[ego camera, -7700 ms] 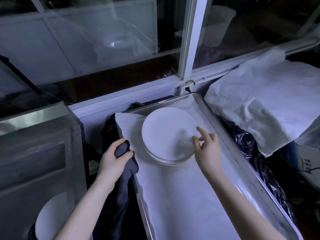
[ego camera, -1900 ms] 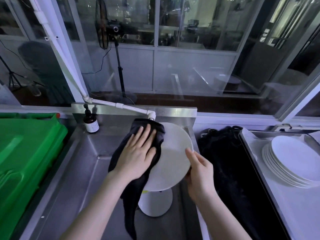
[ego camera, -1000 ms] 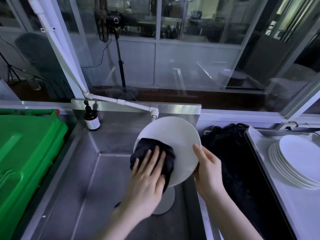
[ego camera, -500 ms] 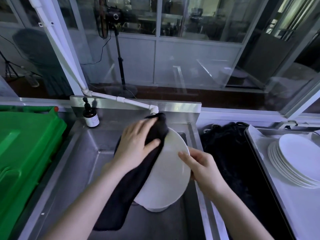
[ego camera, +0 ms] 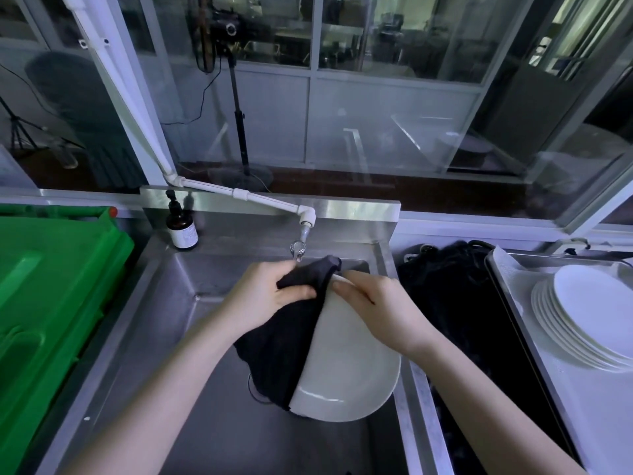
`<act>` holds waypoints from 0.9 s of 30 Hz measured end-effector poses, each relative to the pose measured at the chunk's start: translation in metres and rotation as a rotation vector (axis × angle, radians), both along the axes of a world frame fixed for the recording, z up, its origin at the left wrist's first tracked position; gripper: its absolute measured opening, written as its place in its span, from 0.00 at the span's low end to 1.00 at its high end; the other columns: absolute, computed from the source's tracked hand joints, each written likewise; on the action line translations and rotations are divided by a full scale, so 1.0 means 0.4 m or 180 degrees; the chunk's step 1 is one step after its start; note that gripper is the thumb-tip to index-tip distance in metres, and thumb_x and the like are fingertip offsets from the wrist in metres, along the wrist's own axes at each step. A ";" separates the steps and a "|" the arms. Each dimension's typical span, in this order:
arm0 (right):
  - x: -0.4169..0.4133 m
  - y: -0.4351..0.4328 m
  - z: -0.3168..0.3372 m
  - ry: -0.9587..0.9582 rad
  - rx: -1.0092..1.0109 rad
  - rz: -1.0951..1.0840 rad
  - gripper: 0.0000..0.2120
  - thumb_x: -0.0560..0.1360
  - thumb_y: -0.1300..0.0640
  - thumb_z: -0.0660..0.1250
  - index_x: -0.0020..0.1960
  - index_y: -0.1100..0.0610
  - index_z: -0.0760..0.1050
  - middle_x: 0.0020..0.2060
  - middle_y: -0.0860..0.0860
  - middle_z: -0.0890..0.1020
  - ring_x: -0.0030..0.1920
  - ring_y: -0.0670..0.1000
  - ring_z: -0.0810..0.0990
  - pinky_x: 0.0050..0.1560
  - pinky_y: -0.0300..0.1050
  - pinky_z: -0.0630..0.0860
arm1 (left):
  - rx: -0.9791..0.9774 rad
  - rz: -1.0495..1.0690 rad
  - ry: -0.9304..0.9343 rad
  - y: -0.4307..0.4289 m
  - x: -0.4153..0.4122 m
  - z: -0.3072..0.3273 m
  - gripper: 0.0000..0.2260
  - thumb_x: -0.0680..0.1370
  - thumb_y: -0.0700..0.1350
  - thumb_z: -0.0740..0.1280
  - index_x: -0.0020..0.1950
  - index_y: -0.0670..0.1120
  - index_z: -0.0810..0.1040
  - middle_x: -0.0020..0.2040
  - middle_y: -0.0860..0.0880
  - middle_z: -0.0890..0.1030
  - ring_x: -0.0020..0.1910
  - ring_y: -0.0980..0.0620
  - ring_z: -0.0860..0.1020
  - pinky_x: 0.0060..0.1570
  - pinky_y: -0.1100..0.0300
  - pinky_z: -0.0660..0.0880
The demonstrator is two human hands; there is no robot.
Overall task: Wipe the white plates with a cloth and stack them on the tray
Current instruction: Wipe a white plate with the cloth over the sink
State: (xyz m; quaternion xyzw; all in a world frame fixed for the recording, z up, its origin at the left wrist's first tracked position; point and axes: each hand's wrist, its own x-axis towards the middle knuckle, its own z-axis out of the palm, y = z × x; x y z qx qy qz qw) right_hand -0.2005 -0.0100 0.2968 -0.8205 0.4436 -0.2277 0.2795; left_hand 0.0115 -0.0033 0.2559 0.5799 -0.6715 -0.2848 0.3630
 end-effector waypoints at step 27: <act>-0.009 0.028 -0.095 -0.1986 0.0877 -0.1514 0.16 0.81 0.49 0.63 0.40 0.58 0.76 0.33 0.48 0.74 0.35 0.46 0.71 0.39 0.45 0.67 | 0.0750 0.2576 0.2590 0.081 -0.062 -0.113 0.11 0.79 0.53 0.68 0.43 0.46 0.81 0.38 0.53 0.85 0.38 0.55 0.82 0.35 0.61 0.76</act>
